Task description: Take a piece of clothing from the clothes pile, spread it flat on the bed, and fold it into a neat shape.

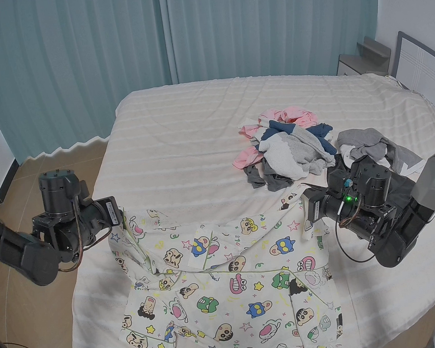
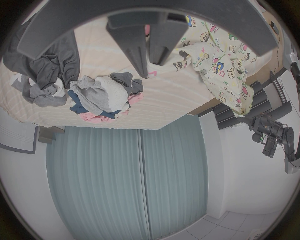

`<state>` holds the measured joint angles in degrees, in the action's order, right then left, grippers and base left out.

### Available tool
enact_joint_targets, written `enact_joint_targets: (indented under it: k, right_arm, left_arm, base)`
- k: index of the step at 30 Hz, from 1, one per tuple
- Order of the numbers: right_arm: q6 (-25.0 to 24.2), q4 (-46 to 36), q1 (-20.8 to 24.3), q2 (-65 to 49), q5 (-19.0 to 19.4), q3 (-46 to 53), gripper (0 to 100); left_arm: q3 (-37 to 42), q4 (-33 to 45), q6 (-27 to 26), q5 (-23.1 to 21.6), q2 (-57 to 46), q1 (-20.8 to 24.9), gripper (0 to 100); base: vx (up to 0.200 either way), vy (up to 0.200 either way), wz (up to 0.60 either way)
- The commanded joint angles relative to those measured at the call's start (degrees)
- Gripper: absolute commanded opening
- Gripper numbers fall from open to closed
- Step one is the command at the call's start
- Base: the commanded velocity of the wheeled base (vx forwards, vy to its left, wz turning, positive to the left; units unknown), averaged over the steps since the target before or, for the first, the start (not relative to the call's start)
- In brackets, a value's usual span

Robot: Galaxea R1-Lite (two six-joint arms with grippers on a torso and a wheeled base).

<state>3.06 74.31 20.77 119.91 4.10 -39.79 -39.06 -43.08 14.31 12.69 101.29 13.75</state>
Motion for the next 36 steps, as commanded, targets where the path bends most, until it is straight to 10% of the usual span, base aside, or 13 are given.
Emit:
enact_joint_targets:
  k: [1, 19, 20, 22, 23, 36]
  right_arm:
    - [0.0, 1.1, -1.0, 7.9, -0.1, -4.6, 0]
    - [-0.2, 1.4, -3.5, 23.3, -1.9, -23.6, 0]
    - [-0.2, 1.4, -3.5, 23.3, -1.9, -23.6, 0]
    - [-0.1, 1.3, -3.5, 24.8, -1.9, -25.2, 0]
    - [-0.1, 1.3, -3.5, 25.7, -1.8, -26.1, 100]
    - [-4.1, 1.2, -11.2, 22.7, -8.9, -28.9, 100]
  left_arm:
    - [-4.6, -2.4, 0.1, 0.1, 10.9, -1.1, 0]
    - [-25.0, -7.0, 12.1, 2.0, 32.2, -5.2, 0]
    - [-25.0, -7.0, 12.1, 2.0, 32.2, -5.2, 100]
    - [-26.4, -8.1, 12.9, 2.0, 33.9, -5.7, 100]
    - [-27.3, -8.7, 13.3, 2.1, 34.9, -6.0, 100]
    - [-28.2, -12.3, 13.7, 6.6, 30.4, -10.2, 100]
  base:
    - [0.000, 0.000, 0.00]
    - [0.000, 0.000, 0.00]
    - [0.000, 0.000, 0.00]
    - [0.000, 0.000, 0.00]
    - [0.000, 0.000, 0.00]
    - [0.000, 0.000, 0.00]
